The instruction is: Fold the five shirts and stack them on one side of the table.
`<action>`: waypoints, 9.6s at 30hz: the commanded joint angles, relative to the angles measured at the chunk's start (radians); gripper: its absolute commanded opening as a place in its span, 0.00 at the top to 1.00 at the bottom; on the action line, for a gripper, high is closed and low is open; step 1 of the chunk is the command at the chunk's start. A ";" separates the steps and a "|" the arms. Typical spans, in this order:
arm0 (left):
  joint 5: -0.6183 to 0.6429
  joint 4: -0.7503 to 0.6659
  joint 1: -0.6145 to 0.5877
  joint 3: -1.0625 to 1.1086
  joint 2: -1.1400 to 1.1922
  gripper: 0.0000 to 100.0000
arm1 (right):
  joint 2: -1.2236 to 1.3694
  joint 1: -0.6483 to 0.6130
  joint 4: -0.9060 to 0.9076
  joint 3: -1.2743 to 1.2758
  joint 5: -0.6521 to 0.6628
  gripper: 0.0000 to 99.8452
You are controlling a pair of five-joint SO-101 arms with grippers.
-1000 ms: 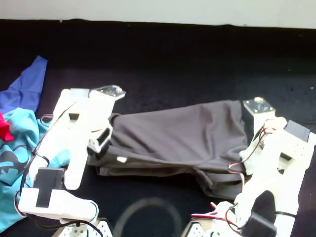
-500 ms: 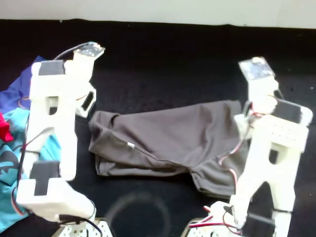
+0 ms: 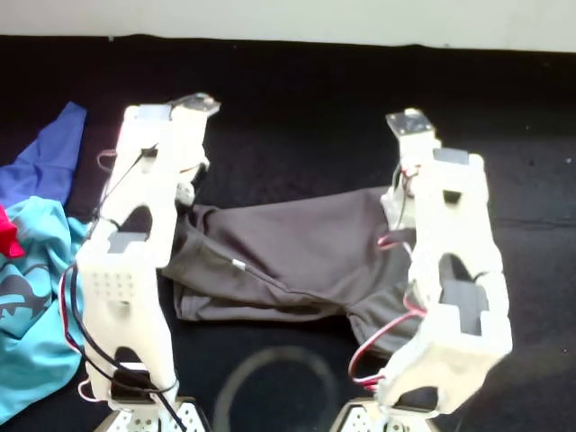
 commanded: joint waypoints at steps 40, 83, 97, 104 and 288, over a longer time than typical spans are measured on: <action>0.123 0.318 0.104 -0.381 -0.054 0.99 | 0.499 0.140 0.590 -1.360 -0.009 0.99; 0.078 -0.101 0.147 0.553 -0.435 0.99 | -0.151 -0.076 0.073 0.289 0.063 0.99; 0.072 -0.100 -0.008 0.541 -0.234 0.99 | -0.159 0.180 0.156 0.371 0.305 0.99; 0.029 -0.011 0.028 0.547 -0.269 0.99 | -0.386 0.182 0.289 0.348 0.330 0.99; 0.074 -0.338 0.036 0.901 -0.464 0.99 | 0.260 0.053 0.588 -0.794 0.023 0.94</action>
